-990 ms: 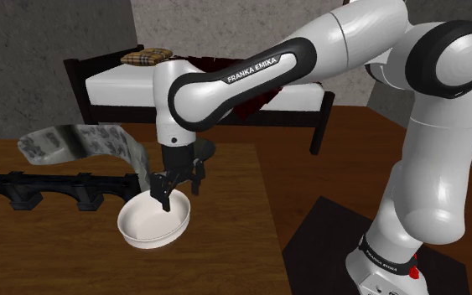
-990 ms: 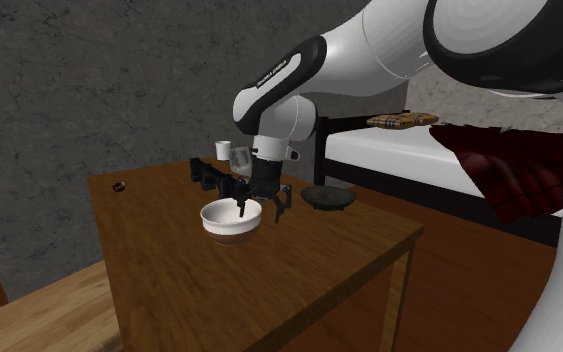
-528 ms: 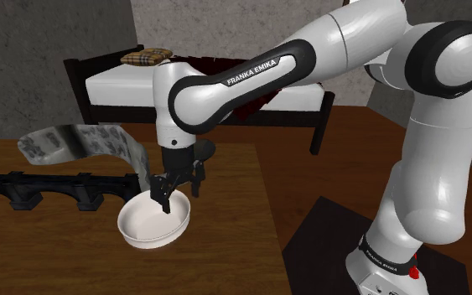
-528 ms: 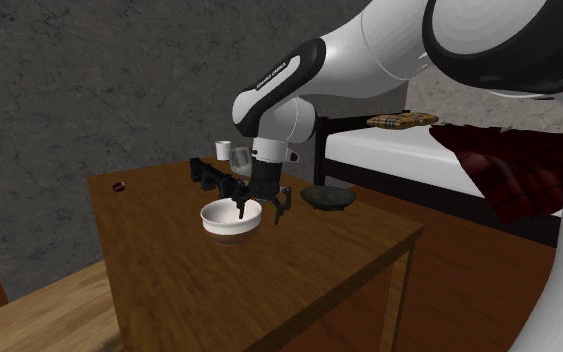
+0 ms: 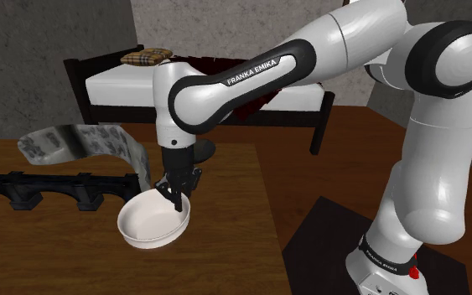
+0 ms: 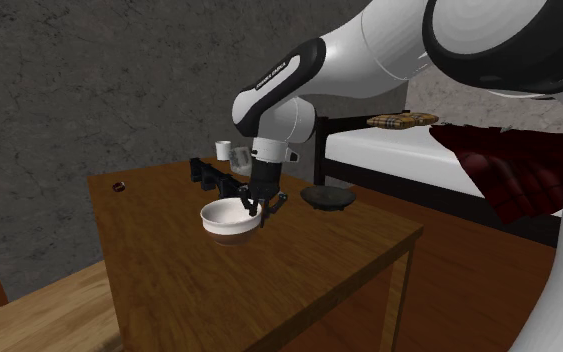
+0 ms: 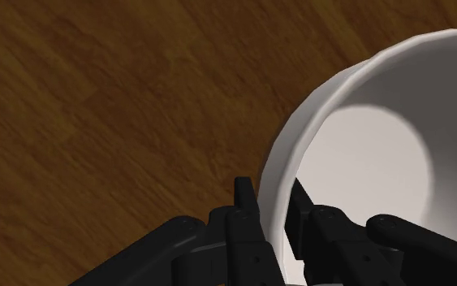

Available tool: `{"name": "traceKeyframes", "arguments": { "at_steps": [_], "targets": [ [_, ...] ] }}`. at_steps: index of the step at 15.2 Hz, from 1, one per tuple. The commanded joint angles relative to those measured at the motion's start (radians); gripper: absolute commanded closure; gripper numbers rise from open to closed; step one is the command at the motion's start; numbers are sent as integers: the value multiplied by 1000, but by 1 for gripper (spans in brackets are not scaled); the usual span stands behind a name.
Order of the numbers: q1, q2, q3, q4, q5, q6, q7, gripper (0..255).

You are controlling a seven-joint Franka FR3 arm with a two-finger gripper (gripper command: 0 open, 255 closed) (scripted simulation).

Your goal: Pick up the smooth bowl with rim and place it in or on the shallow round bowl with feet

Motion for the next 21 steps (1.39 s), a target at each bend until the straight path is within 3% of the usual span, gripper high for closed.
{"name": "traceKeyframes", "arguments": {
  "at_steps": [1,21],
  "targets": [
    [0,0,0,0,0,0,0,255],
    [-8,-53,1,191,7,-238,34,255]
  ]
}}
